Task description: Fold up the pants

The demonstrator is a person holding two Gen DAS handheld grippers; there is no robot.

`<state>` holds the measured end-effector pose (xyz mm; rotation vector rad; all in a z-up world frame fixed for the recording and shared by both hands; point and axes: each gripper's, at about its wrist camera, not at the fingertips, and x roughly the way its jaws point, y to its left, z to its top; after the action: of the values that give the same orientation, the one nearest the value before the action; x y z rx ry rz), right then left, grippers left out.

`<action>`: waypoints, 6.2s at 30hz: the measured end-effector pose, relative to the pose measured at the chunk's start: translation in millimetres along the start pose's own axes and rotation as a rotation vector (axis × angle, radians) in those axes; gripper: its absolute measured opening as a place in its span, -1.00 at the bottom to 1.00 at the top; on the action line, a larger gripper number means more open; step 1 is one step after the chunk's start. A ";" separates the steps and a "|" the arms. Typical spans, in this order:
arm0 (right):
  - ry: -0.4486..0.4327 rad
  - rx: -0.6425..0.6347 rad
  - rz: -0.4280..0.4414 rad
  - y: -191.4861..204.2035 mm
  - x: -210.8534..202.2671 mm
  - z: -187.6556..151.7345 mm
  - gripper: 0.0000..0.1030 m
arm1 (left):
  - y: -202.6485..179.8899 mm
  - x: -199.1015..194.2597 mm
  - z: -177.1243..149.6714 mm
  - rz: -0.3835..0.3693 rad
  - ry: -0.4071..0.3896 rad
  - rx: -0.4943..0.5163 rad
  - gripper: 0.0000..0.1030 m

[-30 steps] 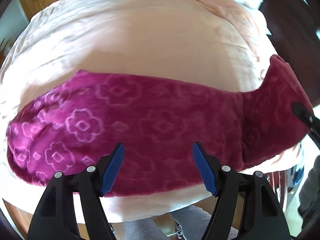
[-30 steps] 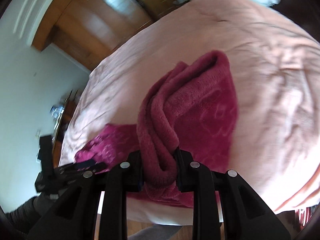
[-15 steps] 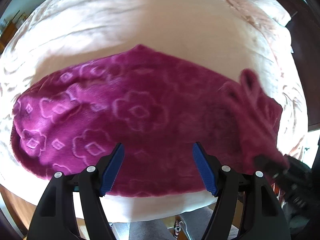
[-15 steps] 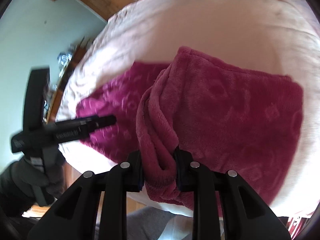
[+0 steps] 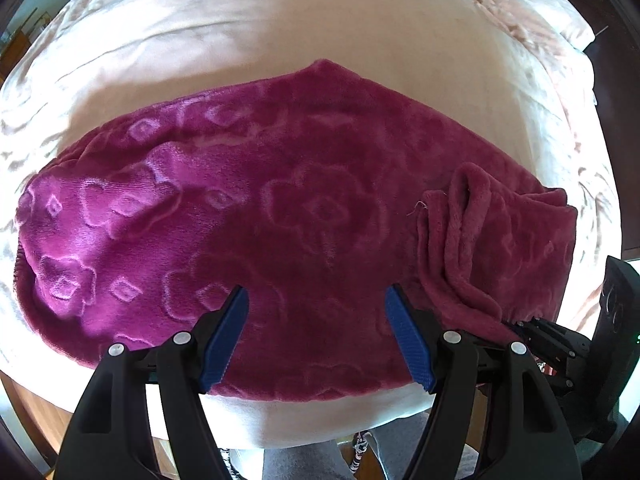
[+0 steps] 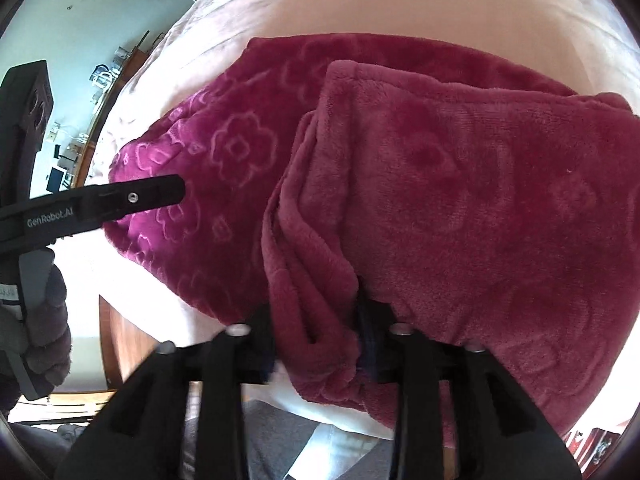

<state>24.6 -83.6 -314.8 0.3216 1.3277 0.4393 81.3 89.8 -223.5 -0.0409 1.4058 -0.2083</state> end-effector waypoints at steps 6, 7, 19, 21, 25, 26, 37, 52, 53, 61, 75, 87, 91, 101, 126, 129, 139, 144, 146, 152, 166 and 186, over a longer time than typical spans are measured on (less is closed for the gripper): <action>-0.010 -0.037 0.078 9.9 -18.4 1.8 -0.02 | -20.2 0.9 2.4 -0.017 -0.006 0.017 0.37; -0.014 -0.034 0.095 7.6 -25.1 0.2 -0.02 | -23.9 1.4 2.2 -0.020 -0.007 0.019 0.37; -0.114 0.090 -0.012 -83.1 -100.2 -8.6 -0.02 | -97.6 14.4 -11.7 -0.071 -0.008 0.046 0.37; -0.137 0.108 -0.056 -99.8 -106.2 -5.9 -0.02 | -105.9 19.9 -16.9 -0.067 0.000 0.049 0.37; -0.144 0.115 -0.103 -121.0 -111.0 1.3 -0.02 | -105.5 34.6 -25.6 -0.036 0.025 0.007 0.37; -0.141 0.109 -0.107 -123.9 -112.0 2.9 -0.02 | -100.7 38.6 -27.8 -0.031 0.029 -0.020 0.37; -0.090 0.048 -0.089 -126.0 -107.1 1.3 -0.02 | -42.8 56.5 -14.4 -0.181 -0.049 -0.316 0.66; -0.086 0.074 -0.122 -116.7 -103.5 3.8 -0.02 | -85.2 71.9 25.6 -0.220 0.035 -0.166 -0.49; -0.087 0.077 -0.124 -114.9 -102.7 5.0 -0.02 | -86.4 65.3 26.9 -0.227 0.023 -0.150 -0.56; -0.127 0.106 -0.147 -94.9 -109.2 10.0 -0.02 | -52.2 1.1 27.2 -0.233 -0.128 -0.104 -0.62; -0.126 0.041 -0.264 -58.0 -48.5 78.2 -0.02 | 8.0 45.7 26.0 -0.155 -0.008 -0.130 0.11; -0.111 0.038 -0.358 -54.0 -26.8 85.6 -0.03 | 42.3 19.1 -4.9 -0.114 -0.045 -0.077 0.23; -0.153 0.000 -0.335 -23.6 -41.0 74.4 -0.03 | 60.2 11.1 -23.5 -0.111 -0.036 -0.113 0.23; -0.022 -0.226 -0.170 74.1 14.9 54.7 -0.02 | 117.2 -9.8 -44.8 -0.063 -0.067 -0.234 0.23; 0.102 -0.289 -0.217 126.3 63.5 40.8 -0.02 | 353.0 -43.7 -100.9 0.037 -0.179 -0.766 0.28; 0.083 -0.290 -0.206 134.6 51.8 46.7 -0.02 | 357.3 -26.2 -96.6 0.019 -0.165 -0.769 0.37; 0.044 -0.282 -0.218 146.5 46.3 66.2 -0.02 | 358.9 4.1 -87.7 -0.077 -0.145 -0.779 0.05; 0.030 -0.262 -0.224 141.3 47.9 76.7 -0.02 | 349.2 -8.2 -83.3 -0.110 -0.165 -0.753 -0.41; 0.028 -0.258 -0.222 140.6 52.0 80.4 -0.02 | 345.5 -18.8 -82.4 -0.131 -0.189 -0.742 -0.45; 0.033 -0.257 -0.222 137.0 60.8 83.9 -0.02 | 326.9 -64.8 -80.3 -0.174 -0.277 -0.694 -0.48; -0.017 -0.184 -0.177 88.3 2.0 53.9 -0.02 | 206.4 -152.4 -50.4 -0.267 -0.441 -0.451 -0.50; -0.115 0.027 -0.163 -49.0 -96.0 -14.3 -0.02 | -84.7 -165.9 -40.6 -0.250 -0.447 0.131 -0.51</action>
<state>-0.5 -173.1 -258.5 0.2551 1.2377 0.2626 6.5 38.7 -55.8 -0.1463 0.9368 -0.4683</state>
